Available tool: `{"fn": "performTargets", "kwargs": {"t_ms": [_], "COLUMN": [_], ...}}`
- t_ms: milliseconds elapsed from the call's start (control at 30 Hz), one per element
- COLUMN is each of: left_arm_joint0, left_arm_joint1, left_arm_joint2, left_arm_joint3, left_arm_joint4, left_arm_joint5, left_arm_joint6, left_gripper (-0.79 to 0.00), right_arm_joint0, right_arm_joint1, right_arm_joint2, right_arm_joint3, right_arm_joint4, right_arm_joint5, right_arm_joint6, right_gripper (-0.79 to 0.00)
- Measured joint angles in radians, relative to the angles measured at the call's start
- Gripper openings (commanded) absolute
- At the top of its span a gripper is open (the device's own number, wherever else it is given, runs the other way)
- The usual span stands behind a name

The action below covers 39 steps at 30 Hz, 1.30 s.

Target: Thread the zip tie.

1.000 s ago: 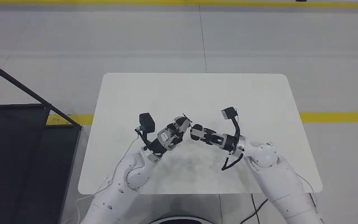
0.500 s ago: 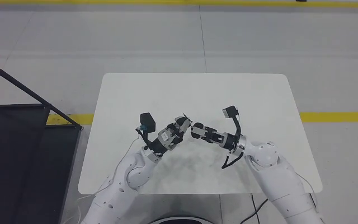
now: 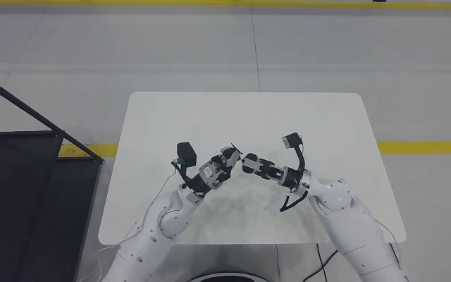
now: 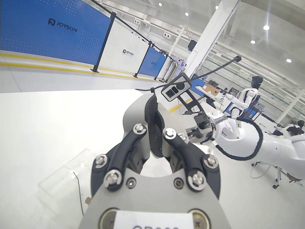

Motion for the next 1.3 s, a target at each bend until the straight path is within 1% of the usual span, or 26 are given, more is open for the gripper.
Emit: {"fn": "performTargets", "kwargs": {"t_ms": [200, 267, 400, 433, 533, 1033, 1267, 1300], "left_arm_joint0": [-0.002, -0.004, -0.005, -0.005, -0.005, -0.002, -0.004, -0.004], "left_arm_joint1": [-0.002, -0.003, -0.004, -0.004, -0.004, -0.007, -0.006, -0.006], "left_arm_joint2": [0.001, 0.002, 0.001, 0.001, 0.0, -0.001, -0.001, -0.001], "left_arm_joint3": [0.005, 0.008, 0.01, 0.01, 0.01, 0.005, 0.002, 0.001], "left_arm_joint4": [0.004, 0.004, 0.004, 0.004, 0.006, -0.001, 0.002, 0.002], "left_arm_joint5": [0.006, 0.008, 0.009, 0.008, 0.007, 0.014, 0.0, -0.002], "left_arm_joint6": [-0.001, -0.001, 0.0, -0.001, -0.003, -0.016, -0.039, -0.039], "left_gripper": [-0.785, -0.785, -0.785, -0.785, -0.785, -0.785, -0.785, -0.776], "right_arm_joint0": [-0.003, -0.002, -0.002, -0.003, -0.005, -0.01, -0.014, -0.014], "right_arm_joint1": [0.0, 0.0, 0.0, 0.0, 0.001, 0.003, 0.005, 0.005], "right_arm_joint2": [-0.002, -0.002, 0.0, 0.001, 0.002, 0.011, 0.019, 0.02], "right_arm_joint3": [-0.004, -0.005, -0.005, -0.006, -0.007, -0.011, -0.011, -0.011], "right_arm_joint4": [-0.004, -0.007, -0.01, -0.011, -0.012, -0.004, 0.006, 0.008], "right_arm_joint5": [-0.002, -0.001, -0.001, -0.001, -0.001, -0.008, -0.011, -0.011], "right_arm_joint6": [0.001, 0.002, 0.003, 0.002, 0.001, 0.013, 0.015, 0.015], "right_gripper": [-0.57, -0.594, -0.683, -0.693, -0.779, -0.785, -0.785, -0.785]}}
